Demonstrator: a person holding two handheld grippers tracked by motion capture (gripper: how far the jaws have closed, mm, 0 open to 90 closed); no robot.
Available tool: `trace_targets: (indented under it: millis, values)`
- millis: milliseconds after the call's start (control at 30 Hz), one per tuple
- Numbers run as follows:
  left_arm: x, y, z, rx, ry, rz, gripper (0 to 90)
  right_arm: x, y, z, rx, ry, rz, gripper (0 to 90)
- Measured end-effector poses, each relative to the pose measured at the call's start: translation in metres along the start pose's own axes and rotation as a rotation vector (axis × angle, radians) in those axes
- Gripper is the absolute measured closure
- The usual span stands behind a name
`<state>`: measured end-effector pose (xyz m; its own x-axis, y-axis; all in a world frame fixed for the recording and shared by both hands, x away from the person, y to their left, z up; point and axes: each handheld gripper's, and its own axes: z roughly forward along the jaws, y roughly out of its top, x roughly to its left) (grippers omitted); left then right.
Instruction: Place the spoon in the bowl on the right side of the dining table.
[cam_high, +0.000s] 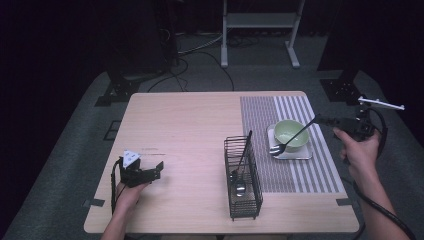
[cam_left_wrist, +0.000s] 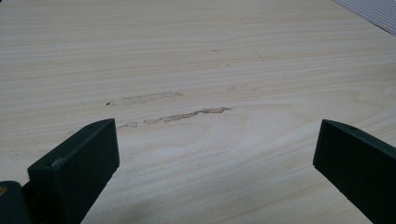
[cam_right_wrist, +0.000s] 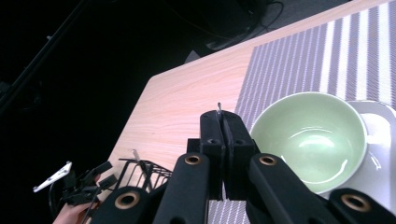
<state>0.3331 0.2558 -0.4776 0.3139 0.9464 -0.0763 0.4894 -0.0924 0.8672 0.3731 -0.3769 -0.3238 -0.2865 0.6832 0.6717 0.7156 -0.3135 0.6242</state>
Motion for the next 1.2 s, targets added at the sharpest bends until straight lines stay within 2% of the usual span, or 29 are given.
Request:
trace_targets:
  millis: [267,733,1200]
  values:
    - [0.000,0.000,0.000,0.002,0.000,0.004,0.0,-0.006,0.001,0.001,-0.010,-0.024,0.012,88.2]
    - [0.000,0.000,0.000,0.002,0.000,0.004,0.0,-0.009,0.006,0.003,-0.029,-0.058,0.009,88.2]
    - [0.000,0.000,0.000,0.004,0.001,0.005,0.0,-0.014,0.010,0.004,-0.051,-0.087,0.027,88.2]
